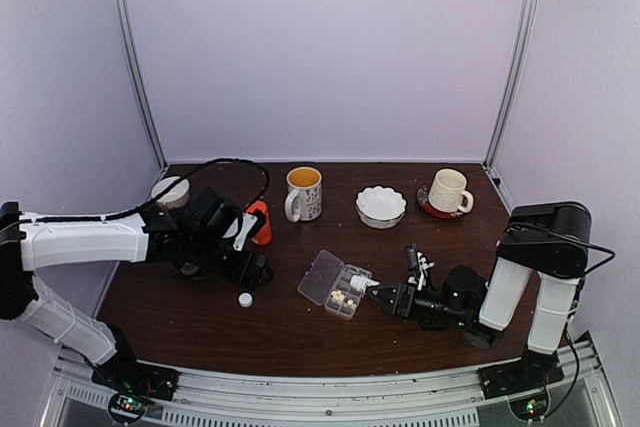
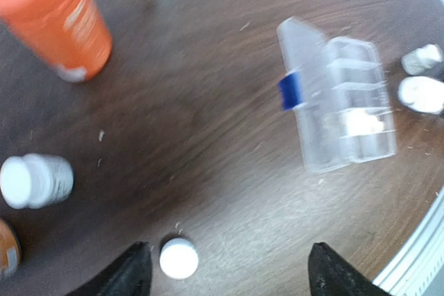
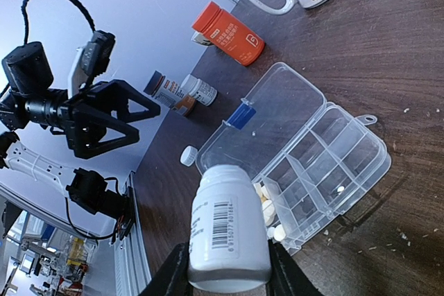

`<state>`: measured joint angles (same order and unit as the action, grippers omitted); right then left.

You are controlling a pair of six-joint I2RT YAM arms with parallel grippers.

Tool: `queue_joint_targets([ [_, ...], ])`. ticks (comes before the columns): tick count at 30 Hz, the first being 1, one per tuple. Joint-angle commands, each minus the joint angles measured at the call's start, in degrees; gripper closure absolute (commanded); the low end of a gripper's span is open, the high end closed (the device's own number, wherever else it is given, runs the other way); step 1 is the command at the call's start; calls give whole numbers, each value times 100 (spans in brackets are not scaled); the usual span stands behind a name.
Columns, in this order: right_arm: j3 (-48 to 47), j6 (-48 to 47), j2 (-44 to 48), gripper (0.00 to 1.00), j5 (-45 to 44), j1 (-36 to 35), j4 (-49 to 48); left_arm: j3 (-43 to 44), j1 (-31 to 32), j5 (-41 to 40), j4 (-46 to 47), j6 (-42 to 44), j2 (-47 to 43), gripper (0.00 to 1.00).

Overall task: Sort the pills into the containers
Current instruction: Place the lid of the pill bottle at the center of the board, then pour the pill into the compartment of the pill container.

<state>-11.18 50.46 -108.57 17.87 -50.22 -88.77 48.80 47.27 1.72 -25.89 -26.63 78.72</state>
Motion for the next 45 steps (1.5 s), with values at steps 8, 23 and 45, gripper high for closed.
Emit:
queue_joint_targets([
  [8, -112, 130, -50, 100, -229, 47, -272, -160, 28, 797, 2167, -882, 202, 3],
  [23, -215, 263, -189, 100, -186, 47, -255, 759, 50, 1495, 2089, -1101, 1834, 32],
  [45, -233, 215, -411, 100, -265, 46, -270, 631, 55, 1901, 2757, -1415, 2407, 50],
])
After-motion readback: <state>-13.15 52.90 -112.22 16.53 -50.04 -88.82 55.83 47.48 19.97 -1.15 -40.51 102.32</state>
